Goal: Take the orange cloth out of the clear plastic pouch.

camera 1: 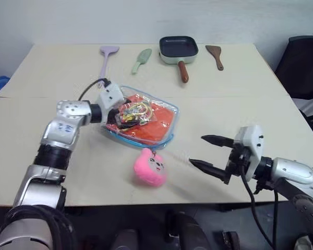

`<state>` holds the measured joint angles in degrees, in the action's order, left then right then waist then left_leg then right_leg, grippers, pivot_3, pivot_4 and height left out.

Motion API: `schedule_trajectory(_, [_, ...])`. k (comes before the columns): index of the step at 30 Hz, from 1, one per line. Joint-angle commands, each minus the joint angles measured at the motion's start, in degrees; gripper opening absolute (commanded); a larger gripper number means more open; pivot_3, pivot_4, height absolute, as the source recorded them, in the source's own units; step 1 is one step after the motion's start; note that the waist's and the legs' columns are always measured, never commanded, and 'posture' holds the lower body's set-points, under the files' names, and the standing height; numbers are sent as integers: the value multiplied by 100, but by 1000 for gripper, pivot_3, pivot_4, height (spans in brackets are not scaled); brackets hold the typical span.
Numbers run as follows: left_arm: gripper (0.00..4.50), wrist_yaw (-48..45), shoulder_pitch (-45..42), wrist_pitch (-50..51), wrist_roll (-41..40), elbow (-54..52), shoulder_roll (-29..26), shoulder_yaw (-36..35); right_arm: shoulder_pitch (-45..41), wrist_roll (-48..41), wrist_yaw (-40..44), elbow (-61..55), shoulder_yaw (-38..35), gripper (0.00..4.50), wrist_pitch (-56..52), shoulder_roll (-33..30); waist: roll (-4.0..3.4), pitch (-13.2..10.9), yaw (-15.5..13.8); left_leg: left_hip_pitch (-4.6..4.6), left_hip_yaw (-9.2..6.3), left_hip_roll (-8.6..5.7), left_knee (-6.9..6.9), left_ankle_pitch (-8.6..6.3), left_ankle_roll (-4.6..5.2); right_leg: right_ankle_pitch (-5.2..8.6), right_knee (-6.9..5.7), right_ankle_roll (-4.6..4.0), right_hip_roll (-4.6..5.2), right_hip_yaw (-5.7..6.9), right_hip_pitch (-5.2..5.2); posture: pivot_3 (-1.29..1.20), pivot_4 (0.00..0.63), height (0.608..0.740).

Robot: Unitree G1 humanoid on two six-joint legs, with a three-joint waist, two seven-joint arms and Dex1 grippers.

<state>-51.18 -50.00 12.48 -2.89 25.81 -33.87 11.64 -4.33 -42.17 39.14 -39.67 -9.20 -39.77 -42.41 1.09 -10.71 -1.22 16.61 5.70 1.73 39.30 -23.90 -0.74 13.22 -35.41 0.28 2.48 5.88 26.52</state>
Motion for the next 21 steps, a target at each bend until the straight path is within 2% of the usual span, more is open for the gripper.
schedule_trajectory(1, [4500,199,-160,-422,466,387,81,177,-52,-74,-126,-257,-89,4444,5,-13,0,0,4,0,0,2,0,0,0,0,-1,0,0,-1,1,0,150,740])
schedule_trajectory(7, [4500,320,-207,-547,629,661,287,112,-75,-71,-149,-228,-185,4444,4,-90,0,0,-12,-1,-3,7,0,1,3,0,-3,0,7,2,0,0,150,740])
schedule_trajectory(8, [4102,325,-206,-555,631,664,299,90,-85,-61,-154,-219,-173,4500,8,-87,1,0,-13,-1,-4,8,0,2,5,0,-4,0,9,2,0,0,150,740])
schedule_trajectory(11, [3281,248,-122,-608,585,589,258,35,-160,22,-149,-160,-79,4500,48,-68,1,0,-12,-1,-6,10,0,3,6,0,-5,0,11,3,0,0,150,740])
schedule_trajectory(18, [1145,209,27,-33,268,10,128,-407,-405,163,62,143,123,4500,186,-31,1,0,5,-1,-6,12,1,3,6,0,-6,0,10,4,1,0,150,740])
schedule_trajectory(20, [730,371,104,369,158,-233,33,-680,-518,201,147,258,241,4500,239,13,1,0,6,0,-7,13,1,3,6,0,-7,0,10,4,1,0,150,740])
schedule_trajectory(21, [730,426,144,547,94,-348,-37,-814,-580,233,182,309,315,4500,266,29,1,0,19,0,-7,15,1,3,6,0,-7,0,9,4,2,0,150,740])
